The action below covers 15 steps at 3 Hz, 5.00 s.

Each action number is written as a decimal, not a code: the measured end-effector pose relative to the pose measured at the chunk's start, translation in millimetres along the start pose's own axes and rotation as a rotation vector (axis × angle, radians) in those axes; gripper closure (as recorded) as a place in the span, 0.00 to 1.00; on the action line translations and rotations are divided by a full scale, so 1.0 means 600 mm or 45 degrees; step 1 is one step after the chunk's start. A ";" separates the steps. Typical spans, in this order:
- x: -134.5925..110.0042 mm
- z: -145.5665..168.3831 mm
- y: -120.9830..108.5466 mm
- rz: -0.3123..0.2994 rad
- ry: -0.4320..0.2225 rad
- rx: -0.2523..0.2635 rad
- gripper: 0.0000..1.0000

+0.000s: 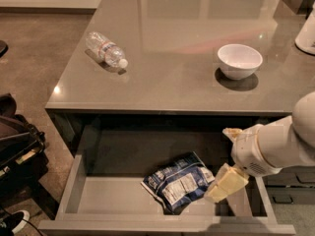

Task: Pick blue chip bag from top drawer and place on counter

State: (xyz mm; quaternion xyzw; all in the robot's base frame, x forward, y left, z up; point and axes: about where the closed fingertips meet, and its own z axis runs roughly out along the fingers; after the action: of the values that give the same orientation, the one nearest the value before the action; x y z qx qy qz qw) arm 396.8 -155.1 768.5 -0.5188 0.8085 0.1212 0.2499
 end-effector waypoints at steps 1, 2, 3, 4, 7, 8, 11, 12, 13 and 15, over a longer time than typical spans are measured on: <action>-0.001 0.127 -0.020 -0.004 -0.070 -0.012 0.00; -0.001 0.131 -0.023 -0.003 -0.075 -0.007 0.00; 0.030 0.158 -0.006 0.111 -0.077 -0.042 0.00; 0.055 0.207 0.005 0.194 -0.115 -0.072 0.00; 0.070 0.288 -0.009 0.224 -0.147 -0.010 0.39; 0.070 0.288 -0.009 0.224 -0.147 -0.010 0.62; 0.056 0.258 -0.009 0.191 -0.147 -0.022 1.00; 0.018 0.173 -0.014 0.153 -0.161 -0.009 1.00; -0.076 0.013 -0.028 0.017 -0.142 0.088 1.00; -0.241 -0.174 -0.084 -0.194 -0.101 0.205 1.00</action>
Offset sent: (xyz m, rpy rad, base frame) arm 0.0538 0.0477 -0.1078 0.0660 -0.0102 0.0210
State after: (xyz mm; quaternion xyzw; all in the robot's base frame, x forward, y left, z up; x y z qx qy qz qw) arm 462.0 -112.0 936.5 -0.5518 0.7633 0.0572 0.3311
